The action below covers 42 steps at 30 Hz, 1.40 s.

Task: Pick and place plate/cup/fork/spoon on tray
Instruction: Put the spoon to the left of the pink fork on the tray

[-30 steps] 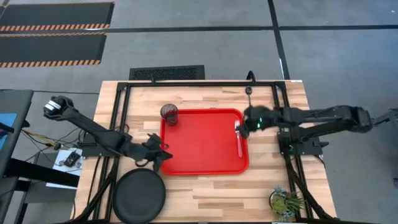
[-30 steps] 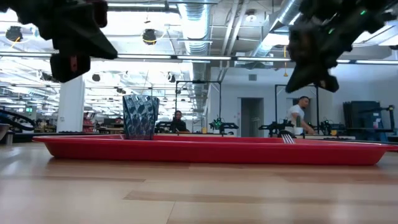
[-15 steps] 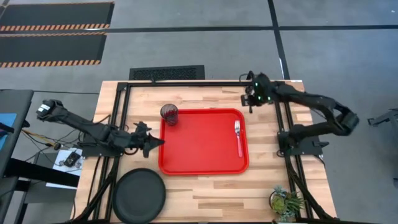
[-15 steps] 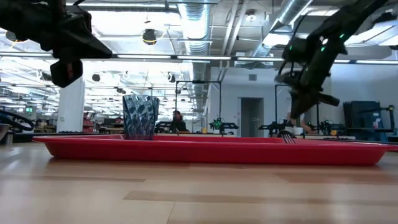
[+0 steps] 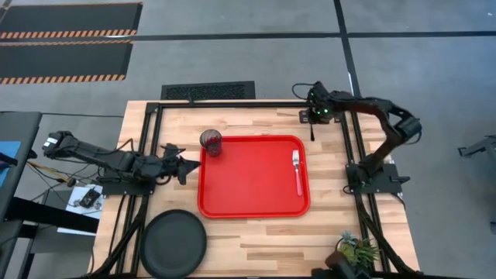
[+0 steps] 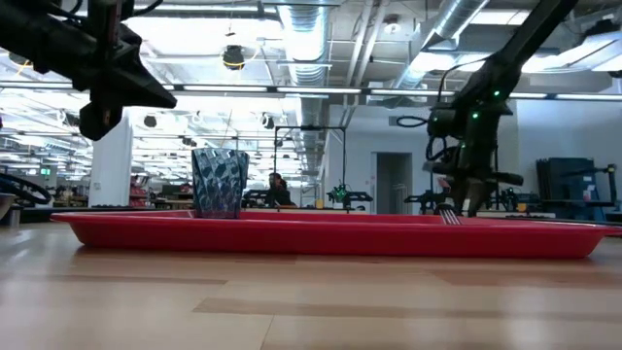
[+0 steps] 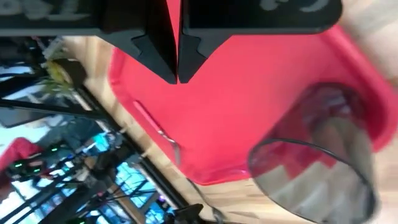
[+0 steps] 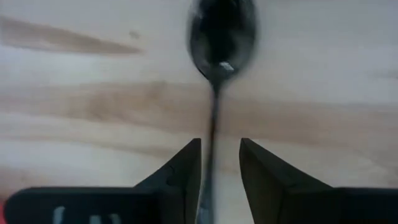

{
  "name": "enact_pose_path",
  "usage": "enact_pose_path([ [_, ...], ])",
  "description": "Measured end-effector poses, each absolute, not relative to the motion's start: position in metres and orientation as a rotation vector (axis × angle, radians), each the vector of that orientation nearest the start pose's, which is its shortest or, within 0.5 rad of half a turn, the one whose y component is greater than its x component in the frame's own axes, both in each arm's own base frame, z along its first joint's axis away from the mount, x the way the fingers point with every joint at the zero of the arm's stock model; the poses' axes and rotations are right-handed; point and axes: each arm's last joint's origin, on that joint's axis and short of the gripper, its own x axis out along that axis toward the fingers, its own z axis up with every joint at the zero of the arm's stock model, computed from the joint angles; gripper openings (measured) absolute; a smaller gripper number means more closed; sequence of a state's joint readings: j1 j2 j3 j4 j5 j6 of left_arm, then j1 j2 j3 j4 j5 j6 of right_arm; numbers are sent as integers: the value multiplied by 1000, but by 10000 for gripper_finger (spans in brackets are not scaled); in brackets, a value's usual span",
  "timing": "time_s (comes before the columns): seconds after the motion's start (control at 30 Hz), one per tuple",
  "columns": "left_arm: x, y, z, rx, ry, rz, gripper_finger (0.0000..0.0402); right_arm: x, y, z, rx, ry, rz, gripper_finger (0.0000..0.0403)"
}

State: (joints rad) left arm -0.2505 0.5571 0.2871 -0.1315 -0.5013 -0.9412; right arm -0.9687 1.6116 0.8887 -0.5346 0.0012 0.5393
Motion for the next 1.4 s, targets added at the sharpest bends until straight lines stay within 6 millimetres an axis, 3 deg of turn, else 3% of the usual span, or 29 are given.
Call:
enact_pose_path([
  [0.2,127,-14,198,-752,246,430,0,176,-244,148,1048,947,-1161,140],
  [0.43,117,-11,200,-769,237,430,0,183,-244,138,1034,1004,-1225,120],
  [0.6,112,-10,204,-779,200,427,0,183,-245,137,1035,1006,-1229,92],
  [0.87,110,-8,206,-801,164,438,0,182,-244,138,1024,1020,-1219,15],
  [1.03,110,-8,206,-818,158,442,0,181,-242,141,1051,1002,-1218,11],
  [1.23,110,-8,206,-813,149,455,0,183,-230,161,1121,940,-1225,10],
  [1.4,107,-7,208,-800,128,472,0,199,-196,181,1166,925,-1213,10],
])
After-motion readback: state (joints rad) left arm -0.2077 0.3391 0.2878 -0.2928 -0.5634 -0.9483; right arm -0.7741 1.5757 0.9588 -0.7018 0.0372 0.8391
